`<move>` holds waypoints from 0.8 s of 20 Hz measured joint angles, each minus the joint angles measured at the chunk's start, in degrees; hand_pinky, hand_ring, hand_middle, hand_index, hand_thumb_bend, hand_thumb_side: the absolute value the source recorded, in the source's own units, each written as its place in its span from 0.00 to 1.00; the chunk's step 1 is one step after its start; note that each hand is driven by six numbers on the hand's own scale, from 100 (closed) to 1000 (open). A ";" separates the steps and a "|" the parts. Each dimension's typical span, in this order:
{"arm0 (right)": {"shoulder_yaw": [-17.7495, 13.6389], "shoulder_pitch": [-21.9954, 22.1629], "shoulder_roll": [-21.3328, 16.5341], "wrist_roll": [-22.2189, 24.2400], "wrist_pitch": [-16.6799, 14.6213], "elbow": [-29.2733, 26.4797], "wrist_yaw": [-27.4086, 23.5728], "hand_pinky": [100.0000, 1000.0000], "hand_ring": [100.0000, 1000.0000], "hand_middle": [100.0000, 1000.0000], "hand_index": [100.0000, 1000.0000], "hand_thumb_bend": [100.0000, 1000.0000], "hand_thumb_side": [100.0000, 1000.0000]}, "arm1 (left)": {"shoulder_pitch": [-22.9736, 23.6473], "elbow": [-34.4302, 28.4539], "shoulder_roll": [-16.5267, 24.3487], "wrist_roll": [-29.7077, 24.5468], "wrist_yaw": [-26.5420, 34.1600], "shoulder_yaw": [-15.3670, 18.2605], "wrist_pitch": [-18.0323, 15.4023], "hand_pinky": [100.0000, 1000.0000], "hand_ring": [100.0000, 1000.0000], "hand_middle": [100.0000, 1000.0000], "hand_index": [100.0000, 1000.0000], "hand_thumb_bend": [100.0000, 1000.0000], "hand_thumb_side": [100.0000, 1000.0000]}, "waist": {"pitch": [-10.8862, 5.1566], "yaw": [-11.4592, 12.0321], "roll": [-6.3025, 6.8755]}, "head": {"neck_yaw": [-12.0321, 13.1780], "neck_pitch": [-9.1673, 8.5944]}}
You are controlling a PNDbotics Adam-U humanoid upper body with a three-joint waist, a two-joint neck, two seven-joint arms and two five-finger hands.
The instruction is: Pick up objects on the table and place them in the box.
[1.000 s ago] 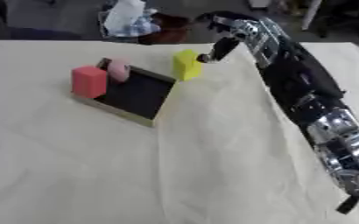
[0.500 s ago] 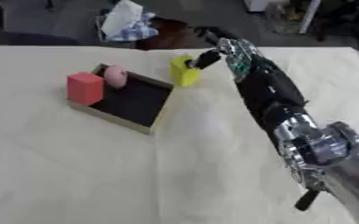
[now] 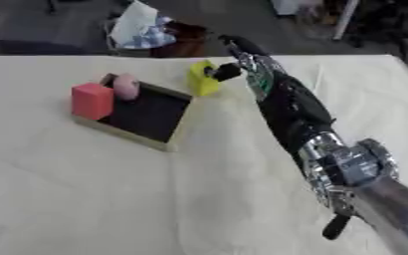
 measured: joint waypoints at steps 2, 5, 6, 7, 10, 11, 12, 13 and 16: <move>0.12 -0.06 0.06 -0.71 -0.20 0.08 -0.67 0.82 0.85 0.89 0.99 0.27 0.26 | 0.00 0.00 0.00 0.00 0.00 0.00 0.00 0.69 0.66 0.64 0.82 0.64 0.53 | 0.00 -0.27 0.00 | 0.00 0.00; 0.39 -0.28 0.07 -0.94 -0.86 -0.72 -1.64 0.82 0.85 0.88 0.99 0.27 0.27 | 0.00 0.00 0.00 0.00 0.00 0.01 0.00 0.70 0.66 0.64 0.82 0.63 0.53 | 0.00 -0.68 0.00 | 0.04 -0.01; 0.57 -0.43 0.07 -0.78 -1.21 -1.30 -2.07 0.82 0.85 0.88 0.99 0.27 0.27 | 0.00 0.00 -0.01 0.00 0.00 0.02 0.00 0.70 0.66 0.64 0.82 0.63 0.53 | 0.00 -0.76 0.00 | 0.05 -0.02; 0.72 -0.59 0.10 -0.46 -1.59 -1.95 -2.49 0.82 0.85 0.88 0.99 0.26 0.28 | 0.00 0.00 -0.01 0.00 0.00 0.02 0.00 0.70 0.66 0.64 0.82 0.63 0.53 | 0.00 -0.89 0.00 | 0.05 -0.02; 1.41 -0.76 0.26 1.22 -3.02 -3.50 -3.62 0.82 0.85 0.88 0.99 0.26 0.29 | 0.00 0.00 -0.02 0.01 0.00 0.03 0.01 0.70 0.66 0.64 0.82 0.63 0.53 | 0.00 -1.15 0.00 | 0.05 -0.02; 1.70 -0.83 0.51 2.00 -3.48 -3.89 -3.88 0.82 0.85 0.88 0.99 0.26 0.29 | 0.00 0.00 -0.02 0.01 0.00 0.03 0.01 0.70 0.66 0.64 0.82 0.63 0.53 | 0.00 -1.29 0.00 | 0.05 -0.02; 1.99 -0.84 0.79 2.84 -3.85 -4.14 -3.95 0.83 0.85 0.89 1.00 0.27 0.30 | 0.00 0.00 -0.03 0.01 0.00 0.03 0.01 0.70 0.66 0.64 0.82 0.63 0.53 | 0.00 -1.37 0.00 | 0.04 -0.02; 2.26 -0.84 1.09 3.72 -4.12 -4.19 -3.95 0.83 0.85 0.89 1.00 0.26 0.30 | 0.00 0.00 -0.12 0.01 0.00 0.03 0.01 0.70 0.66 0.64 0.82 0.63 0.53 | 0.00 -1.37 0.00 | 0.04 -0.02; 2.79 -0.84 2.18 6.29 -4.37 -4.18 -3.33 0.83 0.86 0.90 1.00 0.27 0.31 | 0.01 0.01 -0.46 0.01 0.00 0.03 0.01 0.70 0.66 0.64 0.82 0.63 0.53 | 0.00 -1.40 0.00 | 0.00 -0.02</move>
